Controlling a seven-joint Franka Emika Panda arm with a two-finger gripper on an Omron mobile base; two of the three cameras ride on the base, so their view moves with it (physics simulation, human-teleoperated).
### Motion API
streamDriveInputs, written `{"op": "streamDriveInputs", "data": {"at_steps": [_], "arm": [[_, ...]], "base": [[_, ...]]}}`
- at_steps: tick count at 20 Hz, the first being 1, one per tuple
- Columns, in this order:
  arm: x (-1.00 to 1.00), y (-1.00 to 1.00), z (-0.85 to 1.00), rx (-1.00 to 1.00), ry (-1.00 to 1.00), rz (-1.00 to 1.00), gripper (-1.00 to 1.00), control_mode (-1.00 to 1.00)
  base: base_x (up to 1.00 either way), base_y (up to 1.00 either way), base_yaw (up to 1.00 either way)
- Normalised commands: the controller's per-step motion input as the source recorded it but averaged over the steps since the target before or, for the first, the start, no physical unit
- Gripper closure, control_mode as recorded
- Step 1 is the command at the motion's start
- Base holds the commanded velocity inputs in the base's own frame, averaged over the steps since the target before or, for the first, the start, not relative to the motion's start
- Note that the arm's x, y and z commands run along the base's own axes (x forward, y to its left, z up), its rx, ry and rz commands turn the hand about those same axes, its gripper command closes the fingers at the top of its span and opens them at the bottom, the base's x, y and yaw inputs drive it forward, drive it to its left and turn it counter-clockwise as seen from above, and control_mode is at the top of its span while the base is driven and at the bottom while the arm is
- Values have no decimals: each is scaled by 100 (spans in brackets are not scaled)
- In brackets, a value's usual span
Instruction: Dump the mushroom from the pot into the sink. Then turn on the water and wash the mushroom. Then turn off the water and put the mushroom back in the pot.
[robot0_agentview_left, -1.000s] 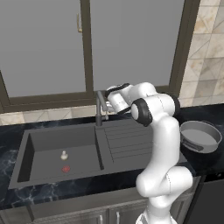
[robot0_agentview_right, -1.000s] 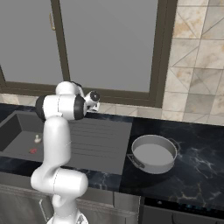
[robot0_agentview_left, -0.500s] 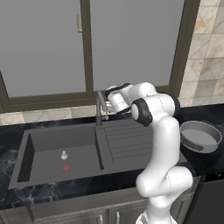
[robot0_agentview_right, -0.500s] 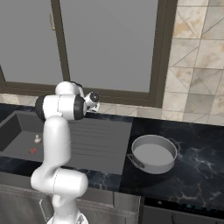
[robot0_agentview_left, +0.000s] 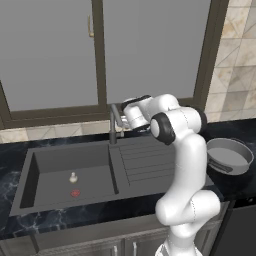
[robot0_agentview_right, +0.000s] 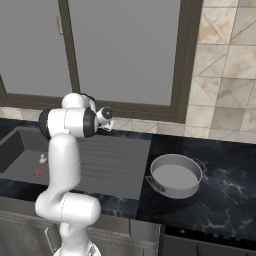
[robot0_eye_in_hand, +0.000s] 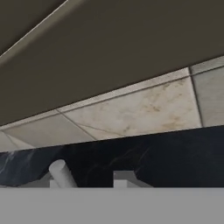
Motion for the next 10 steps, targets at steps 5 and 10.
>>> {"op": "streamDriveInputs", "data": {"at_steps": [5,10], "arm": [[-23,-77,-15,6,0,-7,100,-100],[-30,-83,-17,8,0,-6,100,-100]], "base": [[0,0,0],[0,0,0]]}}
